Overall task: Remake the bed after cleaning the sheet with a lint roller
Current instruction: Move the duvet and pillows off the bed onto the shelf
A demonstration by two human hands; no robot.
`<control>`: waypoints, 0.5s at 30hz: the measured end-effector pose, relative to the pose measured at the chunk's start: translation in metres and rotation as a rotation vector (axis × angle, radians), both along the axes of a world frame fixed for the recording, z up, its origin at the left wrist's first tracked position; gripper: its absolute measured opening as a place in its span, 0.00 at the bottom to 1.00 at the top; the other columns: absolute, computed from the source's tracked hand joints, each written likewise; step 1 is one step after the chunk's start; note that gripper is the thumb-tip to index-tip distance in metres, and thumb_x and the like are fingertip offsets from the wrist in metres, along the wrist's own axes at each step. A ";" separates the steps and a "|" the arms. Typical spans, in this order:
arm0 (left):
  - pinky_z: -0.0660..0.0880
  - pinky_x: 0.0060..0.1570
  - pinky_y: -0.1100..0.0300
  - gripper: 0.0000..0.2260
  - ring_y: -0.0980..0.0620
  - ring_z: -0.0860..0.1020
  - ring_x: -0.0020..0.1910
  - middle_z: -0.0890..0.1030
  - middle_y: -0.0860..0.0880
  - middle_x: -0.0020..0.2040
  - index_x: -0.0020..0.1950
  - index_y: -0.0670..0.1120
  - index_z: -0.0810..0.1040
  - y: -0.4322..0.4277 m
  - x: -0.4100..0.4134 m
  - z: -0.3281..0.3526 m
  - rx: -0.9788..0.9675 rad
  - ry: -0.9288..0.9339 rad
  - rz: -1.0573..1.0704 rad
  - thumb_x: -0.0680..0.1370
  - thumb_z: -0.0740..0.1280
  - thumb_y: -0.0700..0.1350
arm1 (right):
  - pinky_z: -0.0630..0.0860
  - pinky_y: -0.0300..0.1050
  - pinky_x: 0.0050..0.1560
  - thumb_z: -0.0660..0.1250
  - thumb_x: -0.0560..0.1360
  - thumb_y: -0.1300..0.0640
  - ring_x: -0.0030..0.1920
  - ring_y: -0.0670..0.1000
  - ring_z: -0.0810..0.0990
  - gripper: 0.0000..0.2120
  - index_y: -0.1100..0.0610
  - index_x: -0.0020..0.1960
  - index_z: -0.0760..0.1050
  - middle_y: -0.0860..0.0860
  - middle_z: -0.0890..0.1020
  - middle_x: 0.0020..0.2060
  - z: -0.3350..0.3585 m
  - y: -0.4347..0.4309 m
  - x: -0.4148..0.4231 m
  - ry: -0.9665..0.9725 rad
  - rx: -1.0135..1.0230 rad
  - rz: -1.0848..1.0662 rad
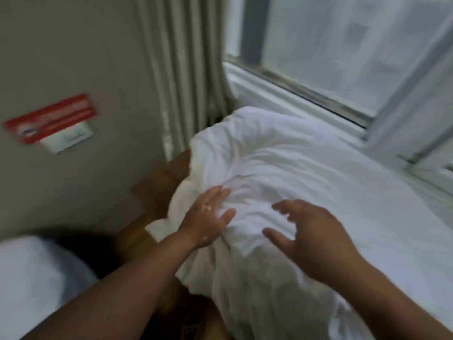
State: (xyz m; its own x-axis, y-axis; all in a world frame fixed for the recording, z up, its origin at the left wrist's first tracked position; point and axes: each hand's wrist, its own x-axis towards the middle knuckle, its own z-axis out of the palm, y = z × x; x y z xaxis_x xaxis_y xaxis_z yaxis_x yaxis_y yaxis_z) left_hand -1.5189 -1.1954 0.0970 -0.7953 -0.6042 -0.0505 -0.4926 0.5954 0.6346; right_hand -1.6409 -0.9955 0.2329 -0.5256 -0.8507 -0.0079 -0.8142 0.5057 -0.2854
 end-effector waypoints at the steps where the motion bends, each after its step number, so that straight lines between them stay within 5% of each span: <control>1: 0.55 0.76 0.60 0.36 0.54 0.61 0.77 0.66 0.52 0.77 0.76 0.54 0.67 0.010 0.030 -0.004 0.045 -0.001 0.099 0.73 0.52 0.70 | 0.77 0.46 0.55 0.66 0.71 0.33 0.54 0.47 0.80 0.23 0.42 0.62 0.75 0.41 0.81 0.53 -0.004 -0.015 0.024 -0.045 0.018 0.103; 7: 0.75 0.55 0.67 0.16 0.58 0.80 0.51 0.83 0.53 0.55 0.66 0.50 0.77 0.096 0.249 -0.033 0.320 -0.067 0.695 0.80 0.68 0.53 | 0.78 0.42 0.52 0.69 0.72 0.37 0.46 0.42 0.80 0.16 0.43 0.56 0.78 0.40 0.82 0.46 -0.075 -0.057 0.144 -0.339 0.314 0.529; 12: 0.77 0.48 0.66 0.15 0.59 0.82 0.44 0.84 0.56 0.47 0.57 0.53 0.80 0.200 0.389 -0.073 0.506 -0.149 1.096 0.77 0.66 0.59 | 0.74 0.37 0.51 0.69 0.74 0.40 0.47 0.42 0.78 0.15 0.45 0.58 0.78 0.41 0.81 0.46 -0.151 -0.073 0.231 -0.325 0.697 0.767; 15: 0.71 0.42 0.75 0.07 0.59 0.81 0.43 0.83 0.55 0.44 0.52 0.56 0.78 0.254 0.426 -0.097 0.634 -0.104 1.317 0.77 0.69 0.56 | 0.72 0.34 0.49 0.71 0.74 0.42 0.47 0.39 0.78 0.15 0.46 0.58 0.79 0.40 0.80 0.45 -0.185 -0.082 0.280 -0.268 0.877 0.879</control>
